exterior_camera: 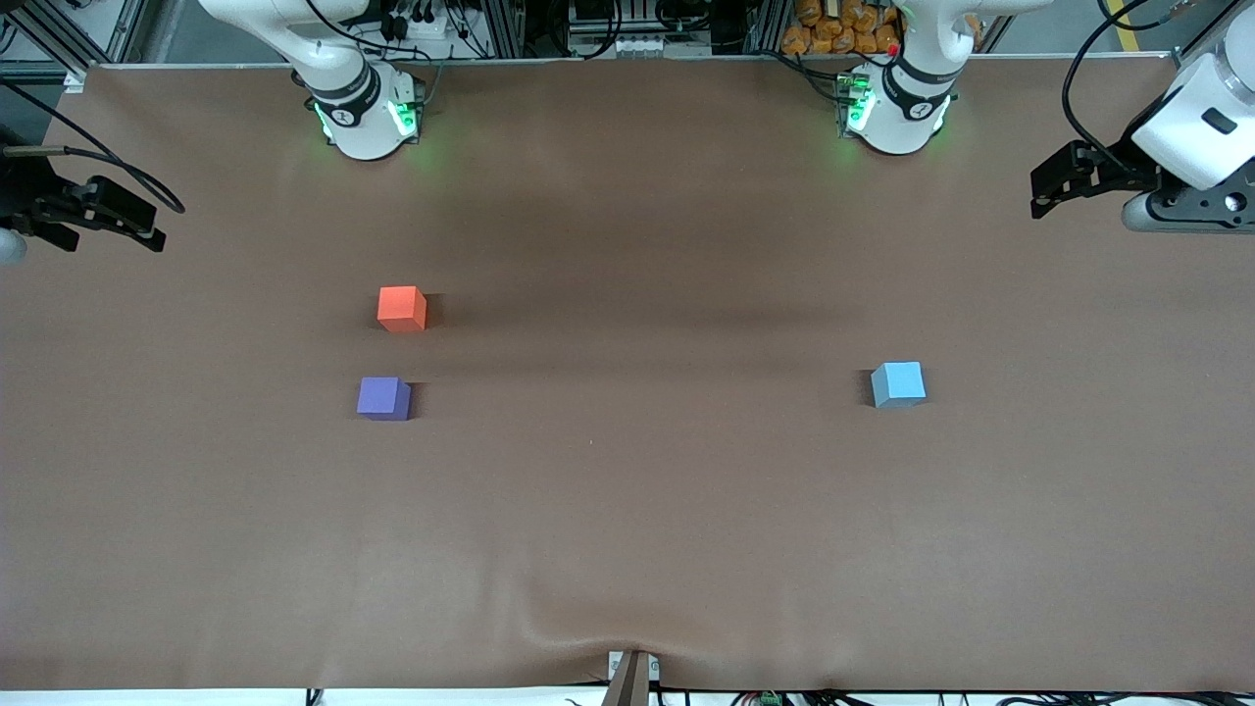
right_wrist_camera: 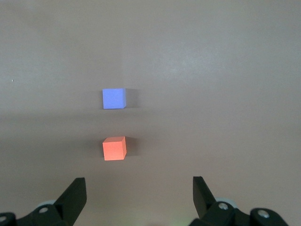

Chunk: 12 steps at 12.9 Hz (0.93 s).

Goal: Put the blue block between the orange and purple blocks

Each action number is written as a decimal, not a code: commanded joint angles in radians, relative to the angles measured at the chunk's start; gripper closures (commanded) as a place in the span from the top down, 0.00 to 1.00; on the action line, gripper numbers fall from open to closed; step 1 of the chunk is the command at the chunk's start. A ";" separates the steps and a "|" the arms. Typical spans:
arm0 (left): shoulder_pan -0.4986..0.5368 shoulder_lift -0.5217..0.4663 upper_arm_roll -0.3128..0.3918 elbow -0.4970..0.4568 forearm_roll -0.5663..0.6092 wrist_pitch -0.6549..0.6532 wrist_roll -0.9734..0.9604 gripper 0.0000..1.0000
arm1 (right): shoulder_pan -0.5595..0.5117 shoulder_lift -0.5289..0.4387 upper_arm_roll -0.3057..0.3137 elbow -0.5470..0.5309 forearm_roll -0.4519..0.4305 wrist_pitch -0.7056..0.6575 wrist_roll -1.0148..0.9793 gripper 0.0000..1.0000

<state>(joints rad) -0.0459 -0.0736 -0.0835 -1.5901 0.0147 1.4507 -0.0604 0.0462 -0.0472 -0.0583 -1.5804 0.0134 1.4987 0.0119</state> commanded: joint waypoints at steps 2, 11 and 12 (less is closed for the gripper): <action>0.021 -0.015 0.008 0.016 0.022 -0.009 0.004 1.00 | 0.000 0.004 0.000 0.023 -0.001 -0.021 -0.009 1.00; 0.006 0.077 -0.022 -0.058 0.034 0.102 -0.070 1.00 | 0.001 0.004 -0.008 0.029 0.000 -0.014 -0.009 1.00; 0.003 0.074 -0.059 -0.135 0.030 0.203 -0.073 1.00 | -0.002 0.004 -0.008 0.028 0.002 -0.014 -0.009 1.00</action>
<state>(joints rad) -0.0335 -0.0140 -0.1015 -1.6313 0.0446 1.5315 -0.1179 0.0464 -0.0472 -0.0642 -1.5702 0.0135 1.4936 0.0118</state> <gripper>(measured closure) 0.000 0.000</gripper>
